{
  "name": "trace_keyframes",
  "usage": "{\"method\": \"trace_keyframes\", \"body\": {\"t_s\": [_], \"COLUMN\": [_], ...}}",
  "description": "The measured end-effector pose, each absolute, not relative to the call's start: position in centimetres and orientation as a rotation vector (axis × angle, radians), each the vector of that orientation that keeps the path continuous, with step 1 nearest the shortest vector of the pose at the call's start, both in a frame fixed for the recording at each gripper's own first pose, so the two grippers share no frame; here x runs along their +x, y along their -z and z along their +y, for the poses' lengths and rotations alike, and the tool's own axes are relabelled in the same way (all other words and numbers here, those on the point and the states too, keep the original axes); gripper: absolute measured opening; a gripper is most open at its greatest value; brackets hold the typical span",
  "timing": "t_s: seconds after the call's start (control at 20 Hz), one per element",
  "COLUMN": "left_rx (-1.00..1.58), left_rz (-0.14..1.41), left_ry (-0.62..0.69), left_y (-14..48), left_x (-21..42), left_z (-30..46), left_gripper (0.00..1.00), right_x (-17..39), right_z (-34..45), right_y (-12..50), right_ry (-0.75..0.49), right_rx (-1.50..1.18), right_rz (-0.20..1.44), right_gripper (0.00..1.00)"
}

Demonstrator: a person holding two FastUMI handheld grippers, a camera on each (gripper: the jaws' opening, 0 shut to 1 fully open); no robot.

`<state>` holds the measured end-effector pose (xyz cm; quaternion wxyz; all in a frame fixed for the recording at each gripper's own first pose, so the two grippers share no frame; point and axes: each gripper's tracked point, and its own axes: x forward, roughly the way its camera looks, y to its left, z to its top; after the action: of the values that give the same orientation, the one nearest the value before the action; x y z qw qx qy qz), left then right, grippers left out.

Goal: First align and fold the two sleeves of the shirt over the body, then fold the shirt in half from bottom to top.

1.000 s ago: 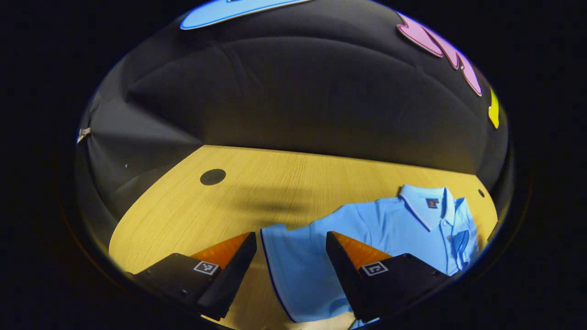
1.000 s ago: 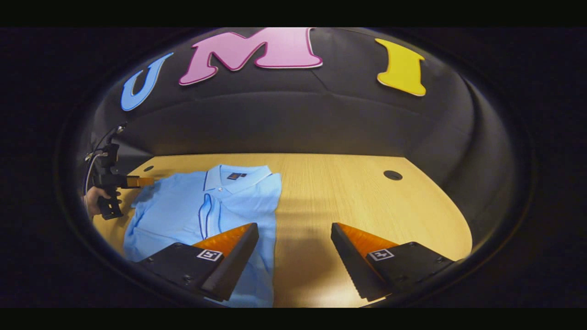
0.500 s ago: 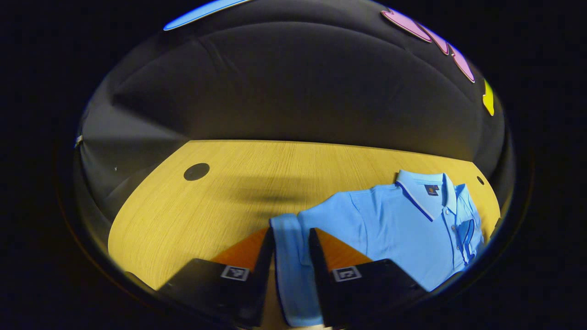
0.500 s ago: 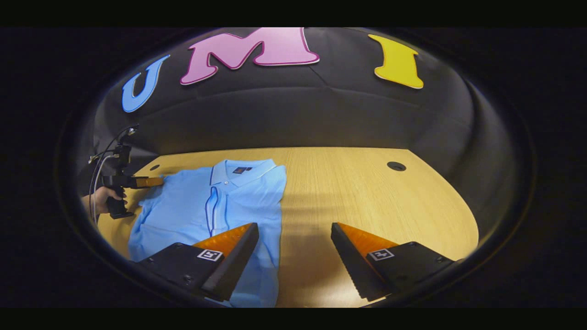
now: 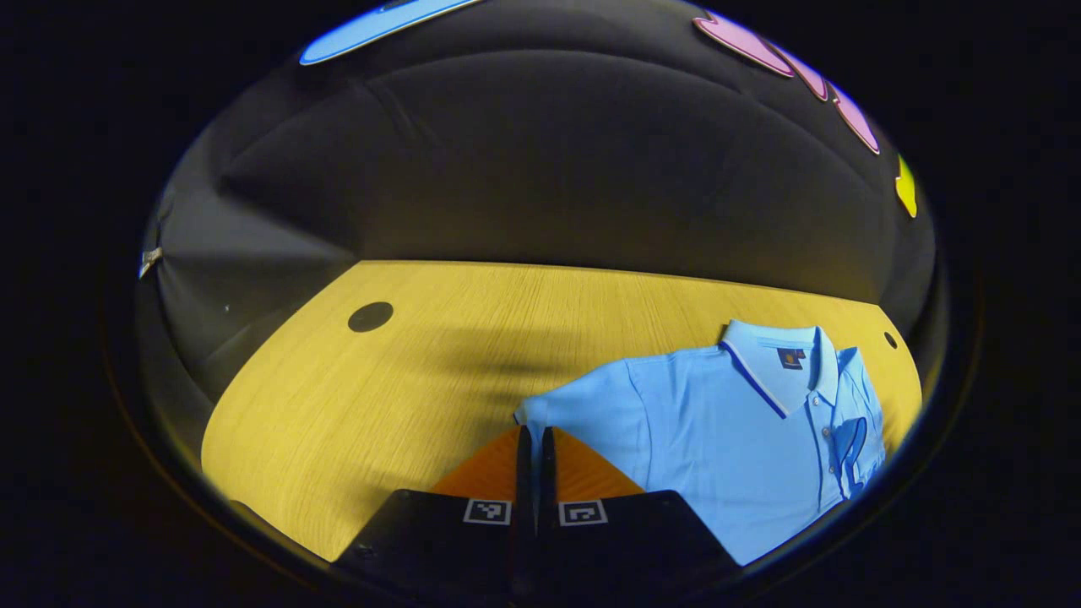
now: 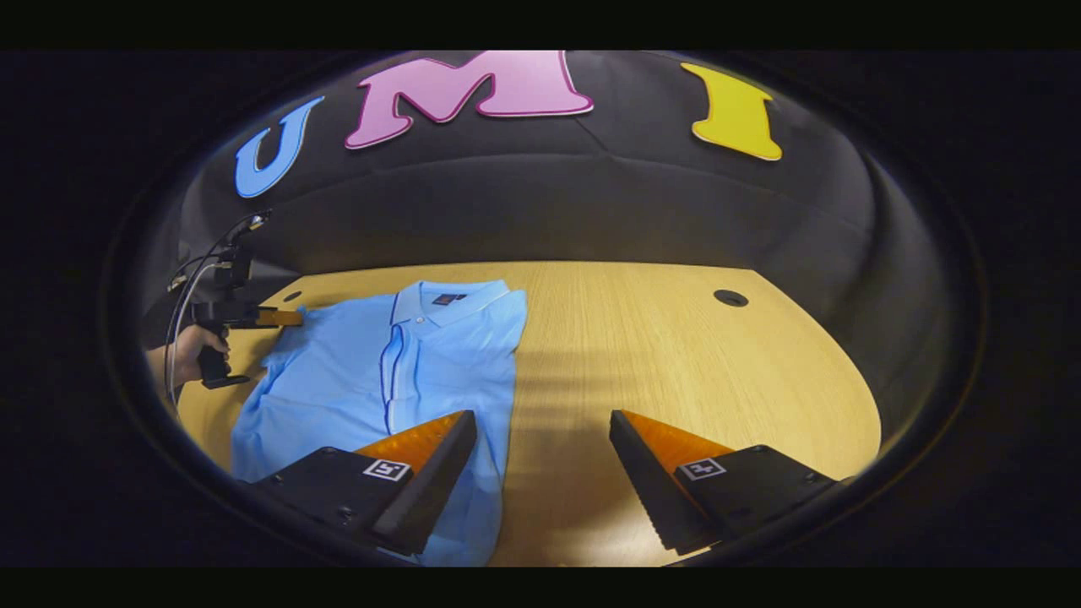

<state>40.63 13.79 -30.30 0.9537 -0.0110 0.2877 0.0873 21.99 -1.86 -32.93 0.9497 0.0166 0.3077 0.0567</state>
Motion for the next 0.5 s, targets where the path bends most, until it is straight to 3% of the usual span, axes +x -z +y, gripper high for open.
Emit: {"method": "trace_keyframes", "body": {"t_s": [0.35,0.4,0.5], "left_rx": [0.041,0.043,0.046], "left_rz": [0.486,0.486,0.499], "left_ry": [-0.089,-0.058,-0.011], "left_y": [24.3,24.1,24.5], "left_x": [41.1,41.2,41.0], "left_z": [6.5,4.7,1.8], "left_gripper": [0.06,0.02,0.06], "right_x": [20.9,20.7,20.0], "right_z": [-4.3,-4.6,-4.9], "right_y": [31.7,31.7,31.8], "right_ry": [-0.07,-0.067,-0.061], "right_rx": [0.049,0.048,0.049], "right_rz": [0.601,0.601,0.603], "right_gripper": [0.99,0.99,0.99]}}
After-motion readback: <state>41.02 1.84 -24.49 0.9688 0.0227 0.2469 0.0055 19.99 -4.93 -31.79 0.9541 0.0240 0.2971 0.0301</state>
